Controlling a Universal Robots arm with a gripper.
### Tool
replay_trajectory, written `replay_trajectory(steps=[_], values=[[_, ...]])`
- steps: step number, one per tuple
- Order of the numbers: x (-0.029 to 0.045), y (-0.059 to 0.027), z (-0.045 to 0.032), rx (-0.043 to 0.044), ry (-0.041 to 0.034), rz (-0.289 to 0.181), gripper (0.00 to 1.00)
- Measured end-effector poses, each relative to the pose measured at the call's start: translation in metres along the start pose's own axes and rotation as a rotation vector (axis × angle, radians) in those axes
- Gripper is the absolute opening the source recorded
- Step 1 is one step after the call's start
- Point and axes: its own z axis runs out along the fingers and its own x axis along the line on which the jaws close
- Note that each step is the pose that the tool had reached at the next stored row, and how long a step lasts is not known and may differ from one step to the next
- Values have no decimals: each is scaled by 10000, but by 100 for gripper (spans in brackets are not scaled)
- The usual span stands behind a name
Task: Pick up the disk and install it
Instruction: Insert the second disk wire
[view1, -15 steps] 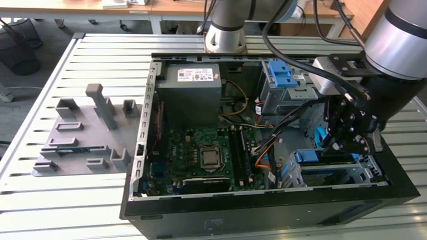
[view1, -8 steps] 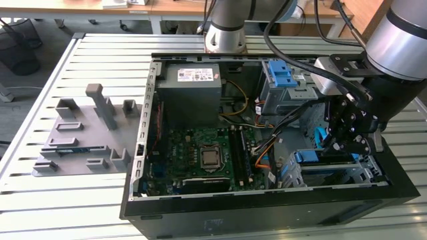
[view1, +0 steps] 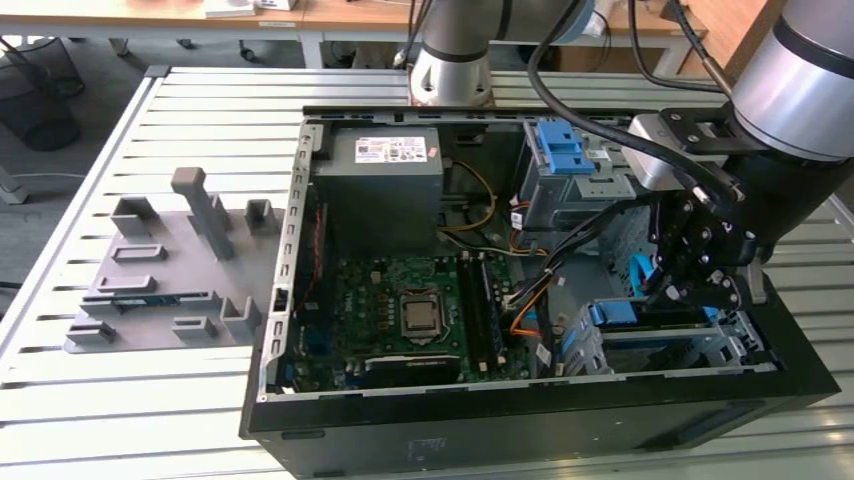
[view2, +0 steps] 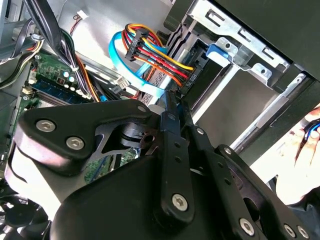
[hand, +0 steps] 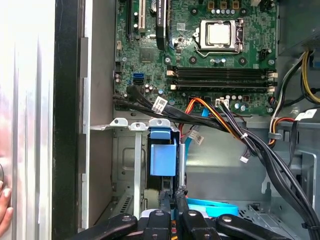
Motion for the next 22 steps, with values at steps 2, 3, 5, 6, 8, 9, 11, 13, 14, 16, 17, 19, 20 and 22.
replay_trajectory(steps=[2,3,5,6,8,9,11,13,14,16,17,19,20,22], values=[[0,0,-4,0,-18,0,16],[-1,0,-5,0,-29,0,16],[0,0,-4,0,-66,0,16],[2,0,-1,0,-74,0,16],[5,0,1,0,-74,0,16],[10,0,4,-1,-73,0,16],[12,0,10,-4,-73,0,16],[11,0,13,-6,-73,0,16],[12,0,16,-8,-74,0,16],[12,0,21,-11,-74,-1,16],[12,0,24,-13,-75,-1,16],[12,0,31,-18,-74,-1,16],[13,0,35,-21,-74,-1,16],[13,-2,45,-27,-74,-1,16]])
